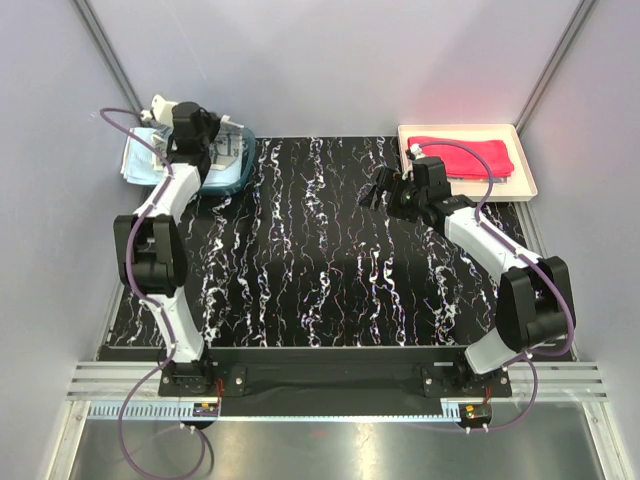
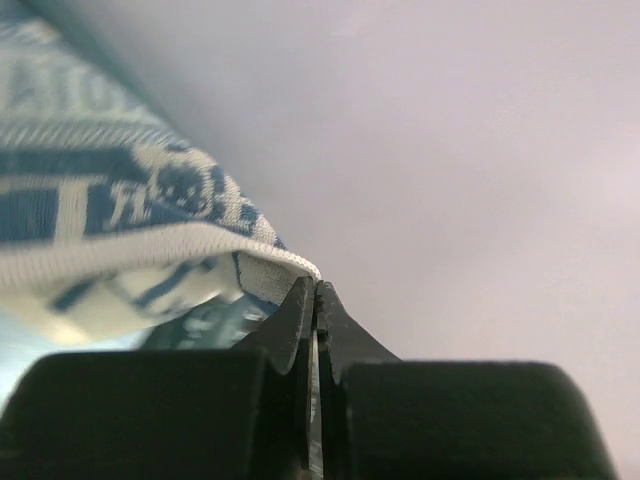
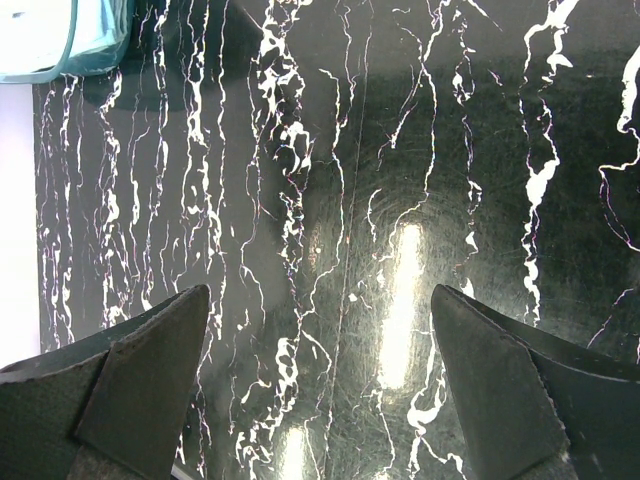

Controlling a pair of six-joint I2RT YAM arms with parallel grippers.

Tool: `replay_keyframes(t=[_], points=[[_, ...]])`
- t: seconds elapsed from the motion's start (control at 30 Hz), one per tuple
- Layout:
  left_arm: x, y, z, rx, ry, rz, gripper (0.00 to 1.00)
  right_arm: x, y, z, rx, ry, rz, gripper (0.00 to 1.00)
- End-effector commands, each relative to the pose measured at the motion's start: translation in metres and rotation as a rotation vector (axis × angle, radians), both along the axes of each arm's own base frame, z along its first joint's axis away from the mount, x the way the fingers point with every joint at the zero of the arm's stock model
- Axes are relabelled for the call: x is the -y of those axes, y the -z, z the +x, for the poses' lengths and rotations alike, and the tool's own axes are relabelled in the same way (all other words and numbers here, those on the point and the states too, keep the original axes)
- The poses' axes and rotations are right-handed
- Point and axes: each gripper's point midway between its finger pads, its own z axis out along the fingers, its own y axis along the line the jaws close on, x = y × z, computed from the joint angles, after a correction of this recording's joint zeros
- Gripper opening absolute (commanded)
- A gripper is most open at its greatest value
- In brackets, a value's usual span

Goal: Fold and stack the towels
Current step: Grab crumpled towel, then move the towel to the center of the board

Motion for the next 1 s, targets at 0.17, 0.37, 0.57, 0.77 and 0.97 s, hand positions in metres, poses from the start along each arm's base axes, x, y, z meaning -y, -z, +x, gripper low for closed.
replay_keyframes(t=[0.17,0.37,0.57,0.77,0.97], points=[[0.094,-0.201,-0.079,0.393,0.149,0.160,0.00,0.001,-0.025,0.008,0.086,0.012,-0.019,1.00],[0.159,-0.275,-0.159,0.478,0.237,0.233,0.00,0.005,-0.042,0.006,0.119,0.028,-0.018,1.00],[0.222,-0.248,-0.229,0.459,0.365,0.234,0.00,0.008,-0.051,-0.008,0.128,0.042,0.016,1.00],[0.298,-0.177,-0.278,0.344,0.581,0.259,0.00,0.022,-0.052,-0.031,0.135,0.079,0.005,1.00],[0.342,-0.058,-0.328,0.149,0.783,0.251,0.00,0.043,-0.037,-0.056,0.105,0.149,-0.023,1.00]])
